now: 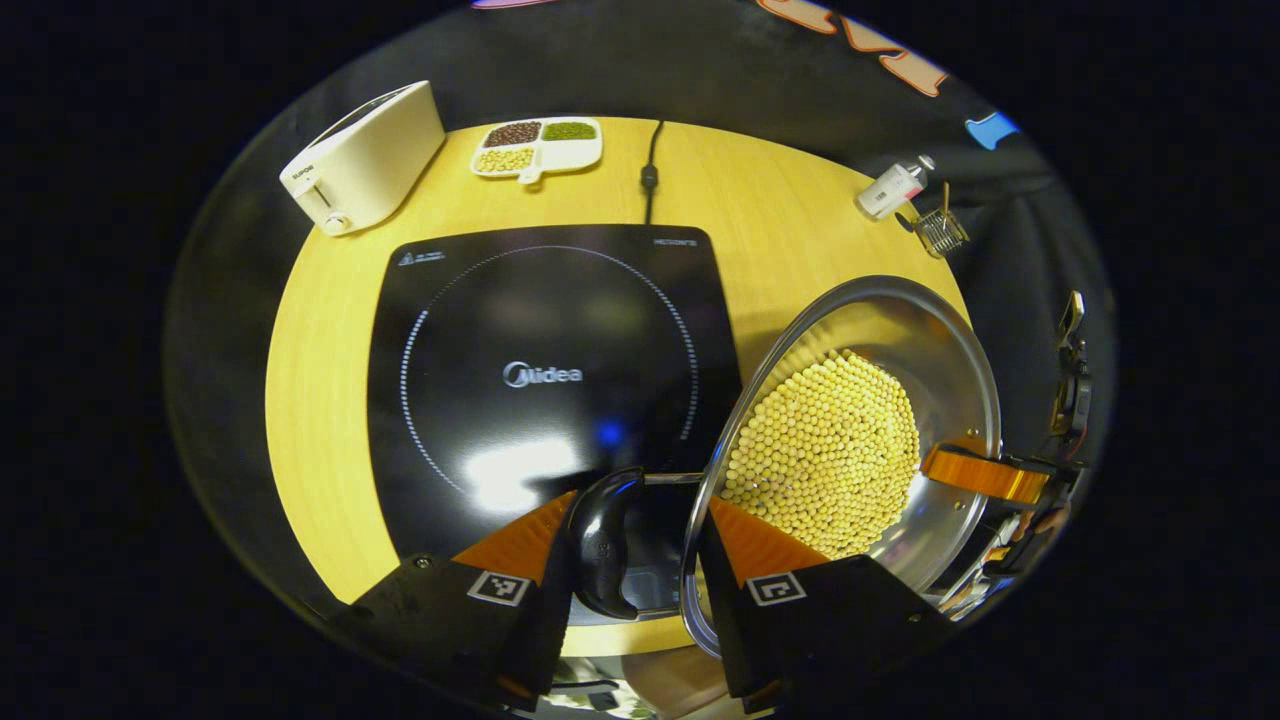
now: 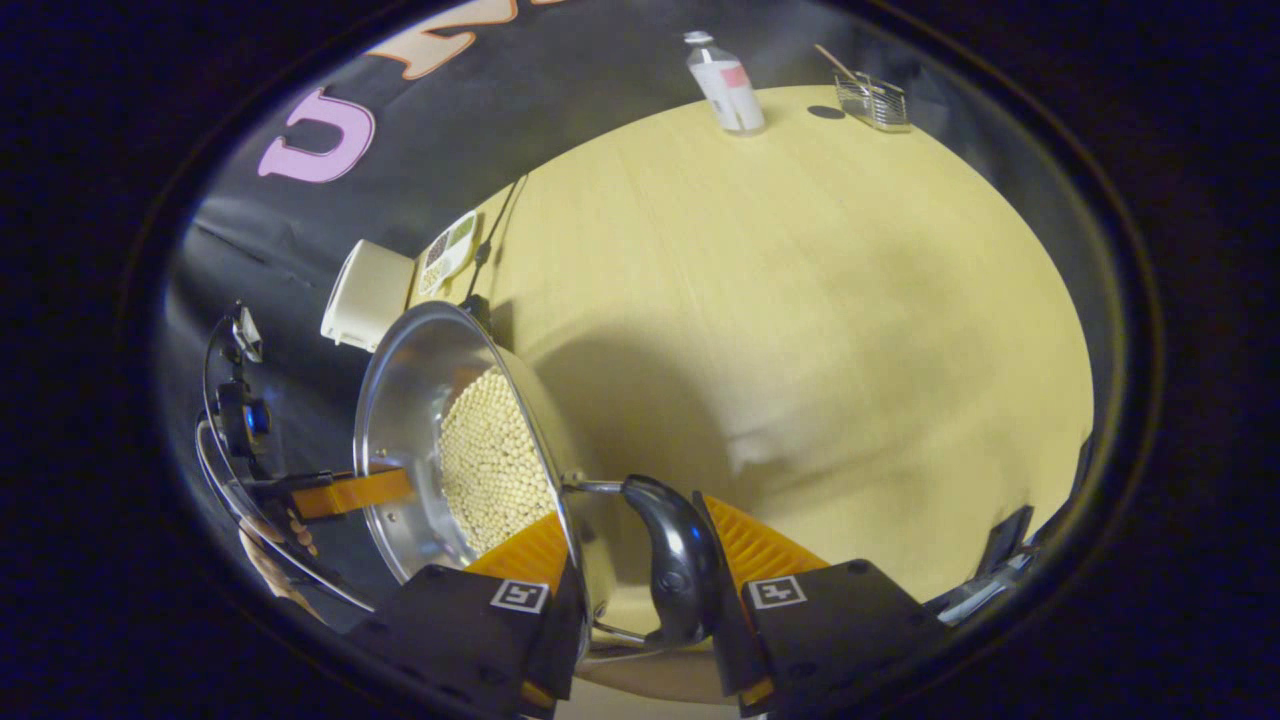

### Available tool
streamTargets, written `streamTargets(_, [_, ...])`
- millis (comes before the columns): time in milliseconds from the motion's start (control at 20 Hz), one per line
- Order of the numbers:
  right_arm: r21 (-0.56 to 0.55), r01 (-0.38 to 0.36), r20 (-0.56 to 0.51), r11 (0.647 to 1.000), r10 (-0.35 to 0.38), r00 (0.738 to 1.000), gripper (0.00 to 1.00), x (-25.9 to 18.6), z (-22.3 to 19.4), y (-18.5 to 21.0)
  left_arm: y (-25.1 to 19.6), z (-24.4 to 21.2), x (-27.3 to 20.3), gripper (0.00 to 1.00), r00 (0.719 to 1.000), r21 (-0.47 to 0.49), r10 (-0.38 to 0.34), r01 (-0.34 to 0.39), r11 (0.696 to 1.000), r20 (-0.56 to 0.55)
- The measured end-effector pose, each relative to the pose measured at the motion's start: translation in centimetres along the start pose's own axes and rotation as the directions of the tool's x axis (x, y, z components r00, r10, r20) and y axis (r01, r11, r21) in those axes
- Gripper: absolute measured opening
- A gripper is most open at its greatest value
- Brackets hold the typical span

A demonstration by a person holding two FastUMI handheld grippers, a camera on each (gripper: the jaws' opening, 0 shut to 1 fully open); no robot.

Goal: First push the handle of the pot to place it horizontally, then grasp the pot with both hands and set it on the induction cooktop.

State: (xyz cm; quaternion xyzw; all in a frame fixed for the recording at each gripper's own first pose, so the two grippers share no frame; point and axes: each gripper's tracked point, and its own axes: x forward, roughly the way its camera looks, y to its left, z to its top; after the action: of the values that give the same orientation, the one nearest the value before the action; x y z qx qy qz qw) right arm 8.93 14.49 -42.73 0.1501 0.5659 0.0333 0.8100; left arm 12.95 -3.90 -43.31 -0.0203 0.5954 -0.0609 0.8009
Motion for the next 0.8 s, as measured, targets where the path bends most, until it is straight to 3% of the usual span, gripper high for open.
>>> streamTargets(100, [-0.019, 0.004, 0.005, 1.000, -0.004, 1.000, 0.51, 0.8, -0.4, 1.9, -0.2, -0.3, 0.3, 0.64, 1.000, -0.012, 0.004, -0.004, 1.000, 0.003])
streamTargets(150, [-0.025, 0.003, 0.000, 1.000, -0.003, 1.000, 0.57, 1.2, -0.6, 2.9, -0.3, -0.4, 0.3, 0.64, 1.000, -0.020, 0.008, -0.008, 1.000, 0.005])
streamTargets(500, [-0.079, -0.002, 0.007, 0.997, 0.002, 1.000, 0.57, 3.8, -0.1, 8.4, -0.2, -1.0, 0.2, 0.64, 0.999, -0.049, 0.037, -0.036, 0.998, 0.033])
streamTargets(800, [-0.067, -0.009, 0.011, 0.998, 0.009, 1.000, 0.57, 5.7, 0.0, 10.5, -0.2, -0.5, 0.2, 0.64, 0.994, 0.007, 0.091, -0.092, 0.996, 0.065])
